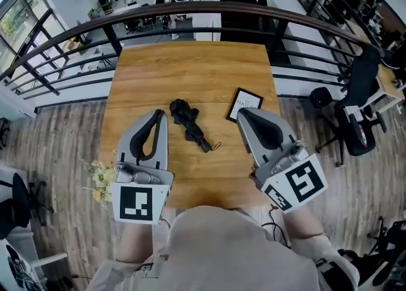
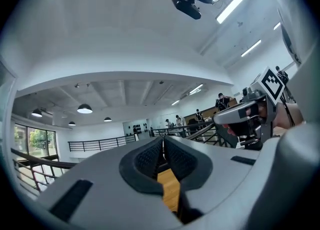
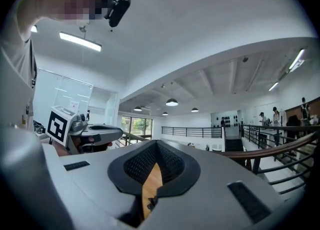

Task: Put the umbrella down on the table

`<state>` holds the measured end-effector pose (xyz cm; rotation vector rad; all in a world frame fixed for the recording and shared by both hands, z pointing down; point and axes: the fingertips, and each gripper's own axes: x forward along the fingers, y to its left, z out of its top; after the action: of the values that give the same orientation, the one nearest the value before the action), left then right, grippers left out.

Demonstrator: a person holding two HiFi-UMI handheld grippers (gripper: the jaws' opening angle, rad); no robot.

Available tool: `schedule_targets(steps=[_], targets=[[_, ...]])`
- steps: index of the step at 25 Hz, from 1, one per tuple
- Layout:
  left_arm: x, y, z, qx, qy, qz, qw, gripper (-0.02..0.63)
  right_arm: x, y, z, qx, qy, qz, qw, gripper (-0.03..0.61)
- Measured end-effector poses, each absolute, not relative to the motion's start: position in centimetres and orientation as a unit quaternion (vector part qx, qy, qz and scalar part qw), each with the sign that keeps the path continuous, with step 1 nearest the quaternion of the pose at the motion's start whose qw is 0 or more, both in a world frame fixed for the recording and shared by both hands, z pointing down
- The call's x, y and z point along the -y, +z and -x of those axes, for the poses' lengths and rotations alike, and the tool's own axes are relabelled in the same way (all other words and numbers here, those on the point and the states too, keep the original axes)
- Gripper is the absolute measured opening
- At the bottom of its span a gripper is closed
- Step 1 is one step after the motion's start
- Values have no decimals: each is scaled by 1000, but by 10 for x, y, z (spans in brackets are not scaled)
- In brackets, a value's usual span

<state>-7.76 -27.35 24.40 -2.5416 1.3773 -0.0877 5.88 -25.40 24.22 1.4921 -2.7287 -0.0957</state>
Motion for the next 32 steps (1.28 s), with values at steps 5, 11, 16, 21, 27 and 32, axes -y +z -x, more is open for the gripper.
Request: schedule_targets(steps=[5, 11, 16, 21, 27, 32], targets=[[261, 257, 64, -450, -43, 884, 117, 23, 232, 240, -72, 865, -45, -499, 8, 28], [251, 283, 63, -445, -68, 888, 93, 23, 220, 262, -81, 854, -37, -518, 24, 28], [249, 306, 64, -447, -85, 888, 70, 23, 215, 288, -80, 859, -6, -510, 34, 27], [242, 320, 64, -446, -99, 888, 53, 23, 207, 305, -72, 867, 12, -496, 45, 26], [239, 324, 59, -437, -106, 892, 41, 23, 209, 302, -72, 866, 2, -497, 47, 27], [237, 326, 56, -430, -105, 896, 36, 23, 209, 302, -74, 866, -10, -497, 49, 28]])
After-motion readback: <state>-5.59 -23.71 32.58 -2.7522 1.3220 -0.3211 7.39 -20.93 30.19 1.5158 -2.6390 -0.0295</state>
